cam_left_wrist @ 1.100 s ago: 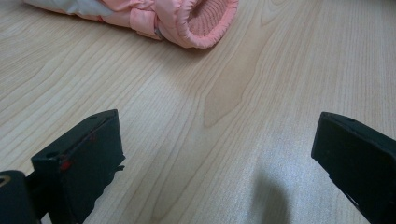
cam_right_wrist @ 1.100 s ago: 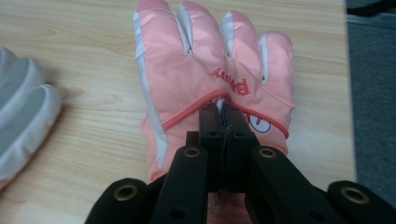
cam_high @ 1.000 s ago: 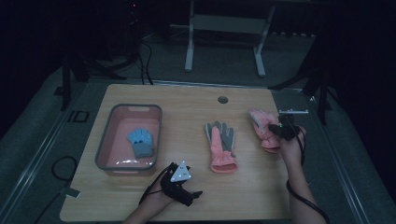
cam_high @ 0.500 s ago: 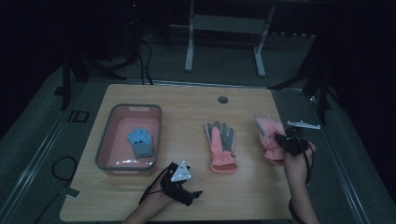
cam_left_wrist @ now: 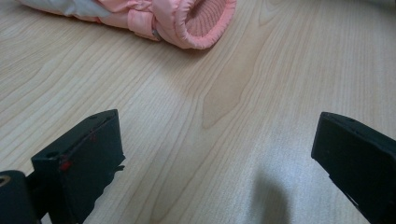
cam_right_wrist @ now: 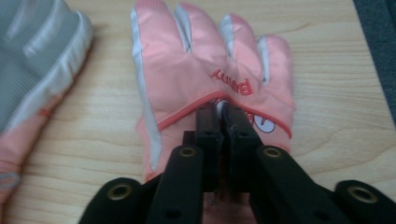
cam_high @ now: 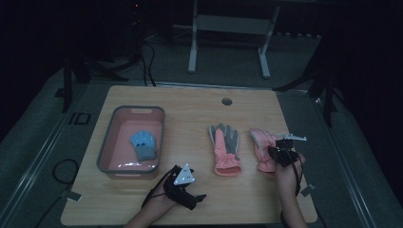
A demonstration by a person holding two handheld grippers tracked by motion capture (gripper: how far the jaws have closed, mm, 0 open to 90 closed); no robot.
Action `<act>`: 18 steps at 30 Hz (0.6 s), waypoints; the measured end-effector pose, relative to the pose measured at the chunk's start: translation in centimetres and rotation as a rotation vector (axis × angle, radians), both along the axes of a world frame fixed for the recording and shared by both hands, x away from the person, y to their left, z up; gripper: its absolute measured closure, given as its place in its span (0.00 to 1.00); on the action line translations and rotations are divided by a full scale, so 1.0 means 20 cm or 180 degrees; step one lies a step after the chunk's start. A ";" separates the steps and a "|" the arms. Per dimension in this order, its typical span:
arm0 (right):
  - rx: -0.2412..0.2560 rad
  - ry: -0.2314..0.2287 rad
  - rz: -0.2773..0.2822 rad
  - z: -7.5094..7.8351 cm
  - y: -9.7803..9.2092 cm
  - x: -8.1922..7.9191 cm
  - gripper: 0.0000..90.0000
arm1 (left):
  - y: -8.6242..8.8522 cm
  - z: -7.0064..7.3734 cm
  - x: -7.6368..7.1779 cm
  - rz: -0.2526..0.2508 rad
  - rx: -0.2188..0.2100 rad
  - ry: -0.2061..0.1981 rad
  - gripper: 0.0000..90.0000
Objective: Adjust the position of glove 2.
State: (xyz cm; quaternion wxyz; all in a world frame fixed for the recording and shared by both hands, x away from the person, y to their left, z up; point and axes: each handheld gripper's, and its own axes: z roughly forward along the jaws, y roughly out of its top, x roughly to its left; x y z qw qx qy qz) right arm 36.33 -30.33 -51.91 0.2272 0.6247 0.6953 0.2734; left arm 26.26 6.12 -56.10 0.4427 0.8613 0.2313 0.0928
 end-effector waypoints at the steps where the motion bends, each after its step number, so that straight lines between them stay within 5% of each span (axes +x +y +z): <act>1: -0.0054 -0.0023 0.0021 -0.01 0.01 0.00 0.91 | 0.00 0.00 0.00 -0.0001 0.0005 -0.0001 0.03; 3: -0.0124 -0.0042 0.0066 -0.02 0.01 -0.01 0.87 | 0.00 0.00 0.00 -0.0005 0.0023 -0.0001 0.03; 6: 0.0005 -0.0017 0.0158 0.00 -0.02 0.00 0.79 | 0.00 0.00 0.00 -0.0014 0.0030 -0.0002 0.03; 11: 0.0074 -0.0095 0.0626 0.08 -0.09 0.01 0.66 | -0.01 0.00 0.00 -0.0011 0.0058 -0.0008 0.03; 13: 0.0024 -0.0029 0.0746 0.10 -0.12 0.03 0.65 | -0.01 0.00 0.00 -0.0016 0.0061 -0.0017 0.03; 18: 0.0217 0.0077 0.0871 0.08 -0.19 0.07 0.59 | -0.01 0.00 0.00 -0.0010 0.0039 -0.0001 0.02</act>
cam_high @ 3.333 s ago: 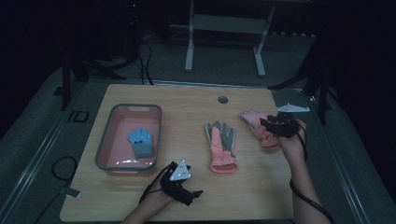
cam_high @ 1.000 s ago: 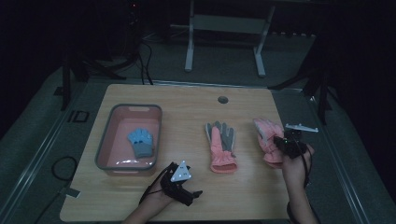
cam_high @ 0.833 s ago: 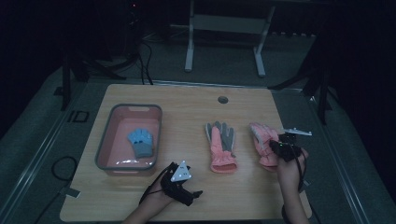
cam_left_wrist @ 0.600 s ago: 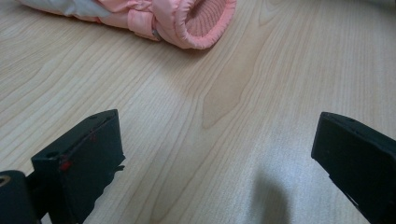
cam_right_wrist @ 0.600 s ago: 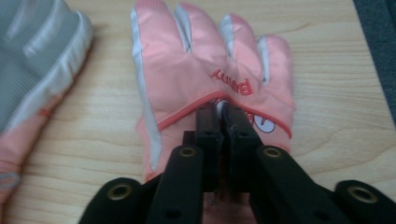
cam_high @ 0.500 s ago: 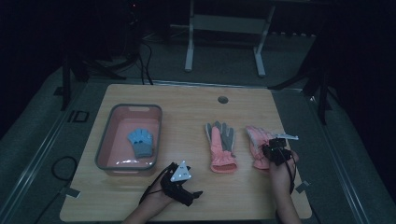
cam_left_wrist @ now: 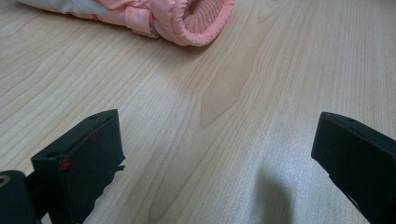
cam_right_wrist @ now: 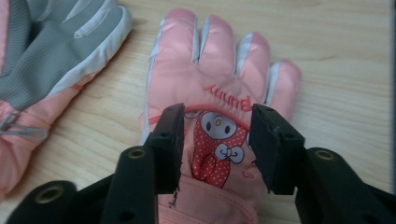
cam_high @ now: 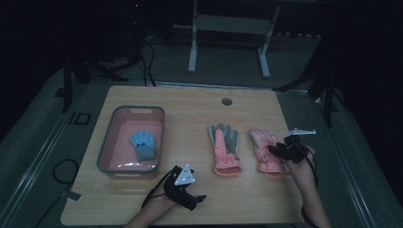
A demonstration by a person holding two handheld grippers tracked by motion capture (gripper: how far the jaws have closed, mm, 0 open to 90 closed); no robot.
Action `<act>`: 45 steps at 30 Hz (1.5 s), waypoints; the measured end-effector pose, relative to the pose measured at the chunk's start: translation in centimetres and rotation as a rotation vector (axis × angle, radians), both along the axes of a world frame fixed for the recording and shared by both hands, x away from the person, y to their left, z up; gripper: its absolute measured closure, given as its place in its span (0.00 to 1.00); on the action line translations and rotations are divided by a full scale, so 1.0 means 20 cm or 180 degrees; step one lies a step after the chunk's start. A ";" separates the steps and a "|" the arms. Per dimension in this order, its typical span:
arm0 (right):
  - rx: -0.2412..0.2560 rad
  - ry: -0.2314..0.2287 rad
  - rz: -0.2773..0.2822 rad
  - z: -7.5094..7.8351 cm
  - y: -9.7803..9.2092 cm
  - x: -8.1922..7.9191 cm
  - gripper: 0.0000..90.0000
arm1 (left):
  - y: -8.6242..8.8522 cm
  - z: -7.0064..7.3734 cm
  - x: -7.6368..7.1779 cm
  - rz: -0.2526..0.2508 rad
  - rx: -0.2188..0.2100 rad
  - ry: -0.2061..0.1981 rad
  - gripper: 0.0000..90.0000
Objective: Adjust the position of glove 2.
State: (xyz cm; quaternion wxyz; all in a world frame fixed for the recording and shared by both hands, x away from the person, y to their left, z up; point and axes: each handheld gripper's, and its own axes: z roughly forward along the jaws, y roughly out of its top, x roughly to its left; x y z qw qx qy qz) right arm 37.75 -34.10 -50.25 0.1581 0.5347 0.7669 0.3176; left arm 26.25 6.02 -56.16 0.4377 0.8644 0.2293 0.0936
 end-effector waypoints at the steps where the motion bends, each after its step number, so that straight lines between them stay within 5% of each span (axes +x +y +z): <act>1: 0.0004 -0.0007 0.0009 -0.01 0.00 0.00 0.58 | 0.00 0.00 0.00 0.0004 0.0002 0.0002 0.03; 10: -0.0157 -0.0092 0.0019 -0.12 0.02 0.00 0.48 | 0.00 0.00 0.00 -0.0001 0.0021 0.0006 0.03; 15: -0.0050 -0.0074 0.0004 -0.14 0.00 0.00 0.44 | 0.00 -0.01 0.00 -0.0012 0.0038 -0.0001 0.03; 20: 0.0138 -0.0020 0.0037 -0.15 -0.02 0.00 0.61 | 0.00 -0.01 0.00 -0.0012 0.0045 0.0002 0.03; 26: 0.0247 0.0036 0.0035 -0.13 0.00 -0.01 0.94 | 0.00 -0.01 0.00 -0.0011 0.0040 0.0011 0.03; 28: 0.0299 0.0006 -0.0013 -0.11 -0.01 -0.02 0.98 | 0.00 -0.01 0.00 -0.0011 0.0037 0.0011 0.03; 38: -0.0006 -0.0277 -0.0281 0.15 0.11 -0.07 0.99 | 0.00 -0.01 0.00 -0.0013 0.0037 0.0010 0.03; 45: 0.0014 -0.0415 -0.0316 0.33 0.25 -0.10 0.99 | 0.00 -0.01 0.00 -0.0014 0.0039 0.0007 0.03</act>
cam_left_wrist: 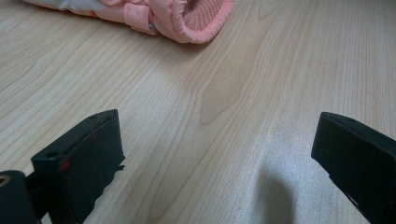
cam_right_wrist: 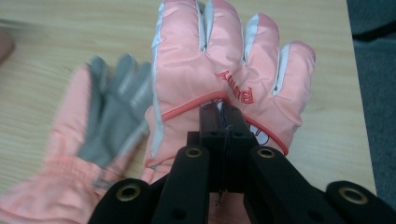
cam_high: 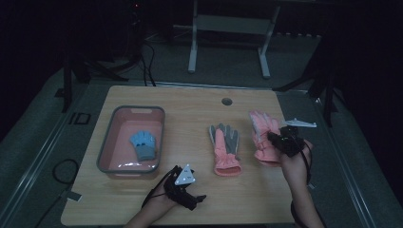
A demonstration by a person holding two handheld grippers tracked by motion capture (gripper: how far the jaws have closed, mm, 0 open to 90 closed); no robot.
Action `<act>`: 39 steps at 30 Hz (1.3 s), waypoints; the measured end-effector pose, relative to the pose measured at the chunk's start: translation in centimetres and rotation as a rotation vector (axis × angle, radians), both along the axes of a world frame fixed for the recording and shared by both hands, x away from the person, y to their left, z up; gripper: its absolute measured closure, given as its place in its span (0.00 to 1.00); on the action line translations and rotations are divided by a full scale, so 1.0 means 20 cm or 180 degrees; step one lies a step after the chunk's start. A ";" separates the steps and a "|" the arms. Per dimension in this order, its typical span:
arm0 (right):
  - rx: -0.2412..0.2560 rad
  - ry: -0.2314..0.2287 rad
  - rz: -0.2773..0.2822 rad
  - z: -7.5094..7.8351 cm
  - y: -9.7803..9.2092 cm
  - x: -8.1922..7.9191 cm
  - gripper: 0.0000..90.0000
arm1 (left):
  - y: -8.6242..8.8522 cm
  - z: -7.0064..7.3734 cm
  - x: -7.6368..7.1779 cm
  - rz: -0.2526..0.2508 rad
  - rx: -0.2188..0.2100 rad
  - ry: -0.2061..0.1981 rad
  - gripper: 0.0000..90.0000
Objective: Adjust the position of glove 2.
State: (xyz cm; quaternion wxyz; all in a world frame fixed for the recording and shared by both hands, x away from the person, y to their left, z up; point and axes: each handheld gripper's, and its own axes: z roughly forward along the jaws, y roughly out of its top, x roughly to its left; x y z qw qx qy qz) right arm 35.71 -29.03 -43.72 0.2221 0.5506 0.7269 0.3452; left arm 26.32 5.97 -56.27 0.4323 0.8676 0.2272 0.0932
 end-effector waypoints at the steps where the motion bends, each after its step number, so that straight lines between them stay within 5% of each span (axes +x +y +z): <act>1: 0.0009 -0.0014 0.0005 0.02 0.02 -0.01 0.99 | 0.00 0.00 0.00 0.0003 -0.0001 -0.0003 0.03; 6: 0.0188 -0.0040 0.0095 0.07 0.14 -0.03 0.99 | 0.00 0.00 0.00 0.0007 0.0001 -0.0009 0.03; 15: 0.0224 -0.0047 0.0207 0.07 0.37 -0.04 0.99 | 0.00 0.00 0.01 0.0007 -0.0008 -0.0014 0.03; 22: 0.0223 0.0049 0.0198 0.00 0.52 -0.04 0.99 | -0.01 0.00 0.00 -0.0004 -0.0007 -0.0030 0.03; 31: 0.0207 0.0225 0.0091 -0.15 0.57 -0.01 0.99 | -0.01 0.00 0.00 -0.0007 0.0051 -0.0067 0.03; 39: 0.0097 0.0305 0.0189 -0.28 0.65 0.00 0.95 | -0.01 0.00 0.00 0.0034 0.0075 -0.0093 0.03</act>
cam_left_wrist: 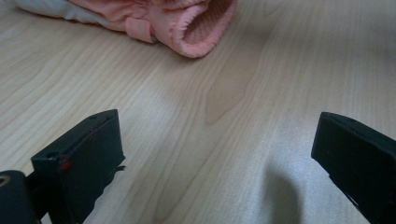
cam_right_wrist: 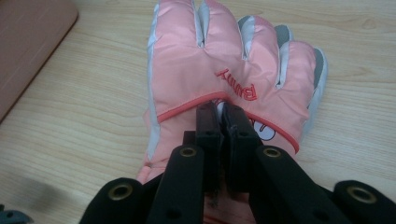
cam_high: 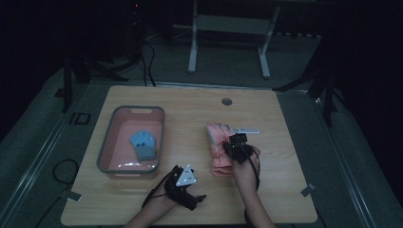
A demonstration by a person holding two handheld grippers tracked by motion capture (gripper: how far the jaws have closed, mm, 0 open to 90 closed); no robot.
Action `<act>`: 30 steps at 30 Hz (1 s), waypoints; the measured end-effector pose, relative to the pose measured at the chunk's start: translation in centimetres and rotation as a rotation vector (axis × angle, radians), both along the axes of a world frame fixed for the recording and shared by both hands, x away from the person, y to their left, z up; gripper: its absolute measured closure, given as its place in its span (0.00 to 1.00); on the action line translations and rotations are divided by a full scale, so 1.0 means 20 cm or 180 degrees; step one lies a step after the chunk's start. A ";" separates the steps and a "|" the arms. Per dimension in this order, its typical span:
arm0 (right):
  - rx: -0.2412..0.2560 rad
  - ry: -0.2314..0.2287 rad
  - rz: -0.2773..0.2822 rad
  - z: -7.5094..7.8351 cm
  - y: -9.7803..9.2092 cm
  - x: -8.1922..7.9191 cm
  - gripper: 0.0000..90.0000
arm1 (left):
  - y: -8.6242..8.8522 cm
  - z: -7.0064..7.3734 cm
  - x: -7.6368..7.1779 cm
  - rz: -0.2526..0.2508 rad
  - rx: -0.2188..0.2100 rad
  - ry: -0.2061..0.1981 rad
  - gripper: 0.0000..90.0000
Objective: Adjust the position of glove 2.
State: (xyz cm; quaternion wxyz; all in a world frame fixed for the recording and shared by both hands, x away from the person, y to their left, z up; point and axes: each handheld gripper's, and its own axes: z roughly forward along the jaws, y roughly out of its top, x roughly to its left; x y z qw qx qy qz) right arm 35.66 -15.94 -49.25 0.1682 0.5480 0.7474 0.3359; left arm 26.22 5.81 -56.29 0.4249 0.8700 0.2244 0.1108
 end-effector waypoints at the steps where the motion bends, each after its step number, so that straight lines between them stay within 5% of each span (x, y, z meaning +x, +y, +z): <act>1: 0.0008 -0.0001 0.0008 0.00 0.00 0.00 0.95 | 0.00 0.00 0.00 0.0006 -0.0009 0.0010 0.03; 12: 0.0154 -0.0065 0.0166 0.04 -0.05 0.00 0.72 | 0.01 0.00 0.01 0.0127 -0.0162 0.0076 0.02; 20: 0.0359 -0.0122 0.0502 0.12 -0.12 -0.01 0.40 | 0.00 0.02 0.00 0.0081 -0.0081 0.0062 0.03; 27: 0.0400 -0.0174 0.0858 0.19 -0.26 -0.03 0.17 | 0.01 0.07 0.00 0.0237 -0.0129 0.0083 0.03; 30: 0.0232 -0.0267 0.0938 0.20 -0.31 -0.04 0.17 | 0.01 0.10 0.00 0.0337 -0.0175 0.0114 0.03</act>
